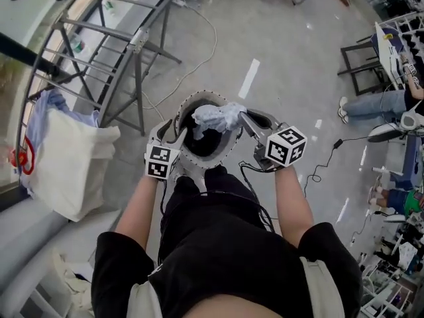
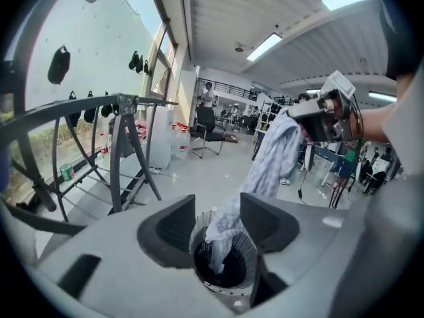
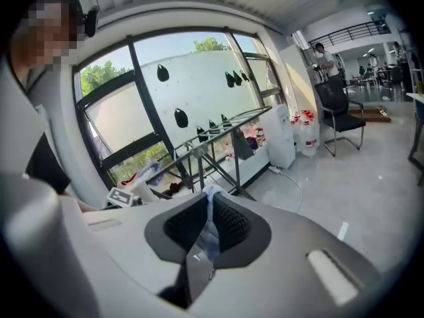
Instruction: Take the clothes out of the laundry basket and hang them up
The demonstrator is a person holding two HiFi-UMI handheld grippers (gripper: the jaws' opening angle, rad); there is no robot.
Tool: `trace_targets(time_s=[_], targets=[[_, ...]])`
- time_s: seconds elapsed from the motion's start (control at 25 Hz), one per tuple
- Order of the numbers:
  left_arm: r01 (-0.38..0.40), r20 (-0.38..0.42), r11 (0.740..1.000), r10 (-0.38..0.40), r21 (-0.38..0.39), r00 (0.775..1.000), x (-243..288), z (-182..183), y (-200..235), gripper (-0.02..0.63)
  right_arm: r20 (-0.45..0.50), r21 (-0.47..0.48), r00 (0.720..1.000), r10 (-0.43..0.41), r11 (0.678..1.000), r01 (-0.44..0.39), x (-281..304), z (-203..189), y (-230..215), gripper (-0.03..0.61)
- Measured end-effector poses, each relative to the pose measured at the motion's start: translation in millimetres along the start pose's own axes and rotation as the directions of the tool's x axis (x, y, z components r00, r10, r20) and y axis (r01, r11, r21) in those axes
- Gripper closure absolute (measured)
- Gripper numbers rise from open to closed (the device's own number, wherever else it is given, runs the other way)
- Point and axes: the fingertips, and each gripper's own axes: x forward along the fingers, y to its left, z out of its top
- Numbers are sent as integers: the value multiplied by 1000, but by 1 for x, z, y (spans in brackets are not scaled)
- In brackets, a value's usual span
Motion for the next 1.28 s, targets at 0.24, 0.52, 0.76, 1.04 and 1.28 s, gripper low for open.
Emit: trace_targets(time_s=[0.24,0.52,0.76,1.04,1.28], targets=[[135,-53,984,-129,120,990,10,27,-22,363,172,-67,984,38,997,-27,-70,96,48,537],[322,-271,922,-260,216,927,56,-30,-70,306,230,-122,973,30,993,-2,-111,141,84,537],[363,-223,921,-328,141,918,93,-17,-113,337,215,-95,977,-1,995,22,-126,142,73,537],[439,-241,890,-403,123,883,92,-10,-123,583,197,-74,977,-81,992,98,-130,131,46,537],[402,-177,911,-382,93,907,57,30,-93,583,177,-64,974,-143,986,157,-129,120,17,537]])
